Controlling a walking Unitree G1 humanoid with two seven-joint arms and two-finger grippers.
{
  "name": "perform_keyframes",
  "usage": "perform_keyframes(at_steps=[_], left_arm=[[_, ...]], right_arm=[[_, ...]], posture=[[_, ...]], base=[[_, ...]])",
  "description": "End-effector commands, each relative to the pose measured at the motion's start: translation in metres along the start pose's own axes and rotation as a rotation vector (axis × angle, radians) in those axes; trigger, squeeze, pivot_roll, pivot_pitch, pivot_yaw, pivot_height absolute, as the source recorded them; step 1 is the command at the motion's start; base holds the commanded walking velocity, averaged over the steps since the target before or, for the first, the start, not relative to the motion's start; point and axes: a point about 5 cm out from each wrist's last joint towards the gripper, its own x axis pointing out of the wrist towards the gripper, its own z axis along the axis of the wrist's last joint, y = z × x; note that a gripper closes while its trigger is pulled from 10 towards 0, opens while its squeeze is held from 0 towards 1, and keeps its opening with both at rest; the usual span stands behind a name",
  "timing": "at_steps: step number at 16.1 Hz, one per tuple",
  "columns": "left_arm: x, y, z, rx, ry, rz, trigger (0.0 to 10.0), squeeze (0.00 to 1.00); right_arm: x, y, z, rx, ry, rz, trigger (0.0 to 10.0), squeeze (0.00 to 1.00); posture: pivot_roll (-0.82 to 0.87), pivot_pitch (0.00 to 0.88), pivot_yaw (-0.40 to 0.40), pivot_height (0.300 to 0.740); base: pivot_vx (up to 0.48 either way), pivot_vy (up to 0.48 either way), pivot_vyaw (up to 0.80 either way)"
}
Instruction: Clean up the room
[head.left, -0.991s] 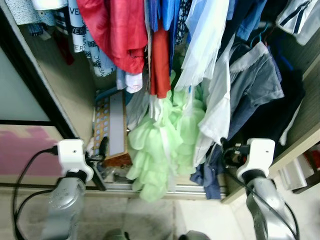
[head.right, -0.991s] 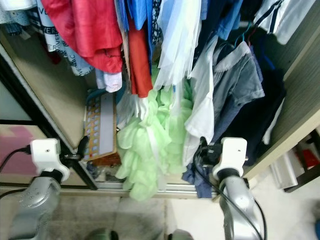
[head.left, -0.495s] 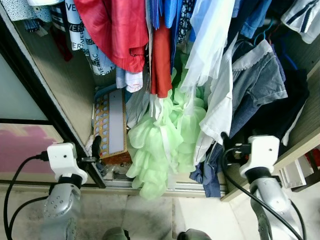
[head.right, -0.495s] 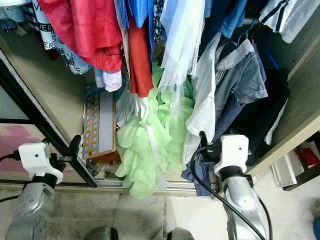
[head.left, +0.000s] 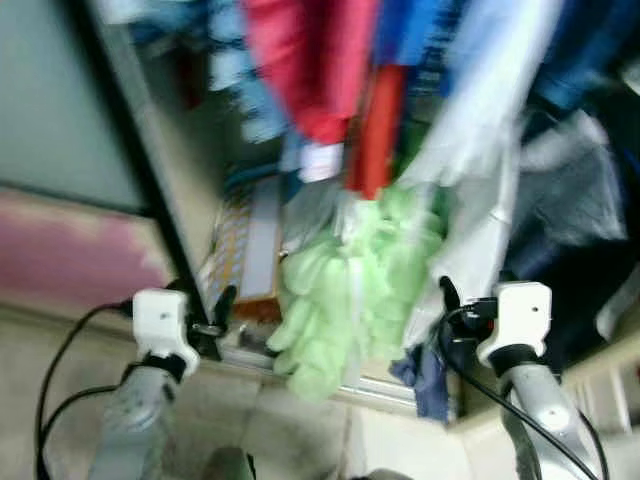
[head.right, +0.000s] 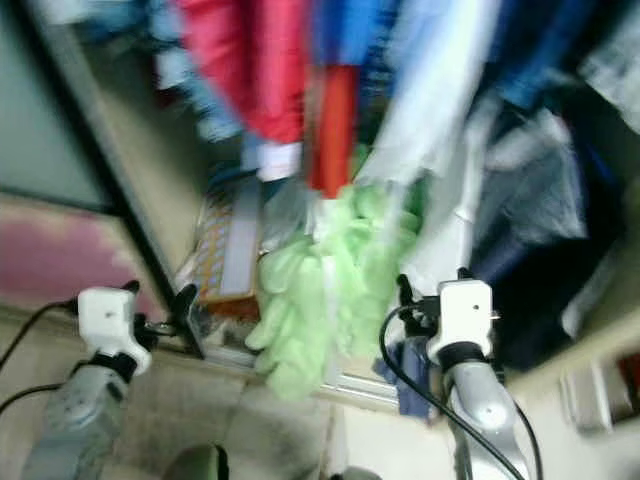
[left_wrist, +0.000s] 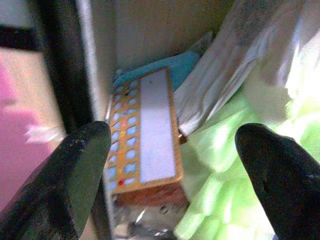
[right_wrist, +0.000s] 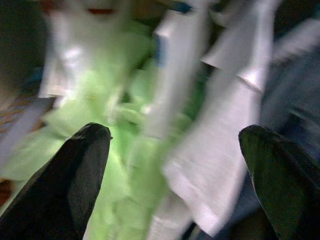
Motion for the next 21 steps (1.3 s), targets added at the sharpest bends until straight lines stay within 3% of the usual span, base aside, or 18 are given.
perform_keyframes(at_steps=[1,6,7,8,9,12,15,21], left_arm=[[0.004,-0.010,0.003,0.023,-0.018,-0.055,10.0,0.00],[0.003,-0.008,-0.003,0.025,0.010,-0.058,10.0,0.00],[0.000,0.001,-0.004,0.000,0.012,0.024,10.0,0.00],[0.000,0.003,-0.005,-0.001,0.012,0.037,10.0,0.00],[-0.007,0.022,0.000,0.025,-0.021,0.159,10.0,0.00],[-0.015,0.039,0.004,0.034,-0.035,0.250,10.0,0.00],[-0.015,0.033,0.000,0.020,-0.003,0.215,10.0,0.00],[-0.011,0.028,-0.002,0.016,0.021,0.174,10.0,0.00]], right_arm=[[0.001,0.001,-0.003,-0.013,0.012,0.026,10.0,0.00],[0.002,0.000,-0.011,0.022,0.029,0.007,10.0,0.00],[0.001,-0.002,-0.012,0.023,0.029,-0.003,10.0,0.00],[0.001,-0.002,-0.013,0.022,0.029,-0.005,10.0,0.00],[-0.002,-0.004,-0.013,0.031,0.034,-0.030,10.0,0.00],[0.004,-0.003,-0.009,0.038,0.013,-0.025,10.0,0.00],[0.014,-0.001,-0.003,0.026,-0.010,-0.001,10.0,0.00],[0.014,0.000,-0.003,0.046,-0.003,-0.010,10.0,0.00]], posture=[[0.01,0.014,-0.089,0.740],[0.01,0.000,-0.070,0.740],[0.00,0.000,-0.068,0.740],[0.00,0.000,-0.068,0.740],[0.01,0.000,-0.062,0.740],[0.03,0.012,-0.058,0.740],[0.04,0.018,-0.063,0.740],[0.00,0.043,-0.042,0.740]], base=[[0.000,0.000,0.80],[0.000,0.000,0.80],[0.000,0.000,0.80],[0.000,0.000,0.80],[0.000,0.000,0.80],[0.000,0.000,0.24],[0.000,0.000,0.00],[0.000,0.000,0.00]])
